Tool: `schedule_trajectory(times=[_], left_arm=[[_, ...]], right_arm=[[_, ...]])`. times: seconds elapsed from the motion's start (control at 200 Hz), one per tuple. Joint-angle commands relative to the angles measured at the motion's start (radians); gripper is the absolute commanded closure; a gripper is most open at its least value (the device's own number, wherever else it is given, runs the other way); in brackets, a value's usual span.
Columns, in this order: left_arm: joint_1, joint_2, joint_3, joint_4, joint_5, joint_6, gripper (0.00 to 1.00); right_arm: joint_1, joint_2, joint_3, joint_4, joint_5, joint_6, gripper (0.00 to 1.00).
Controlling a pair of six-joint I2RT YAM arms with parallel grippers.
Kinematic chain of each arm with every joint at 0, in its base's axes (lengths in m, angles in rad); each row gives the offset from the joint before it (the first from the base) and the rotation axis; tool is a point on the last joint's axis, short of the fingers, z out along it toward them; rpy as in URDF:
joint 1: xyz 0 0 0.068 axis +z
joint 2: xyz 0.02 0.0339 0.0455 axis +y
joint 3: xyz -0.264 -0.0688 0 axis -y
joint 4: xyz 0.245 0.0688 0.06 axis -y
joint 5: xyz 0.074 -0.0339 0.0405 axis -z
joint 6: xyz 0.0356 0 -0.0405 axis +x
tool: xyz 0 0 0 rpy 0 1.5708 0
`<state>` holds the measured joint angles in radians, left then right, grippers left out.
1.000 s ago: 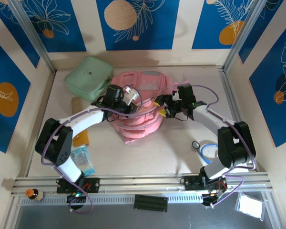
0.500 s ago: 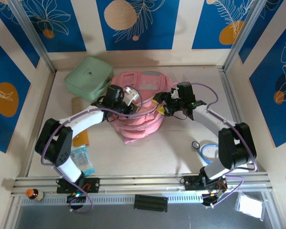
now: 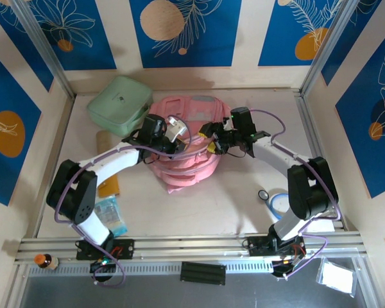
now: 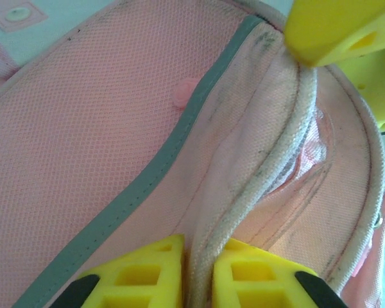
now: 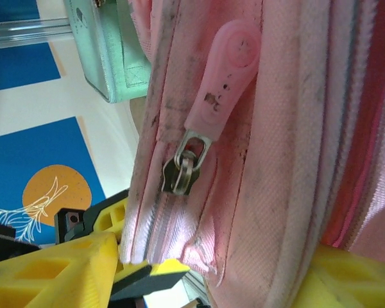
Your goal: Pack books, pencil case, and school supplies into a backpack
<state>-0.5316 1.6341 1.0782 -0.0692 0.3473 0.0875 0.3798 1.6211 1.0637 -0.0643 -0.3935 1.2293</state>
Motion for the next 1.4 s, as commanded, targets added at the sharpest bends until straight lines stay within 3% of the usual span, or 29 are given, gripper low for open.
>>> schedule_trajectory(times=[0.0, 0.17, 0.345, 0.45, 0.67, 0.755, 0.99, 1.395], left_arm=[[-0.013, -0.060, -0.014, -0.011, 0.029, -0.001, 0.76], [-0.017, -0.157, -0.054, -0.060, -0.101, -0.143, 0.47], [-0.059, -0.234, -0.089, -0.131, -0.176, -0.394, 0.37], [-0.119, -0.243, -0.099, -0.187, -0.259, -0.530, 0.37], [-0.252, -0.198, -0.103, -0.207, -0.391, -0.755, 0.42], [-0.277, -0.165, -0.088, -0.163, -0.367, -0.774, 0.44], [-0.296, -0.046, 0.016, -0.177, -0.435, -0.822, 0.52], [-0.297, -0.018, 0.046, -0.084, -0.467, -0.839, 0.62]], right_arm=[[0.017, 0.035, 0.075, -0.045, -0.015, 0.021, 0.35], [0.034, 0.088, 0.140, -0.127, -0.014, -0.005, 0.41], [0.047, 0.098, 0.150, -0.137, -0.001, -0.032, 0.60], [0.051, 0.097, 0.153, -0.128, -0.002, -0.043, 0.69], [0.056, 0.086, 0.151, -0.115, -0.002, -0.056, 0.70], [0.056, 0.086, 0.150, -0.113, -0.002, -0.056, 0.70], [0.057, 0.084, 0.146, -0.104, -0.014, -0.054, 0.71], [0.059, 0.086, 0.138, -0.091, -0.034, -0.060, 0.75]])
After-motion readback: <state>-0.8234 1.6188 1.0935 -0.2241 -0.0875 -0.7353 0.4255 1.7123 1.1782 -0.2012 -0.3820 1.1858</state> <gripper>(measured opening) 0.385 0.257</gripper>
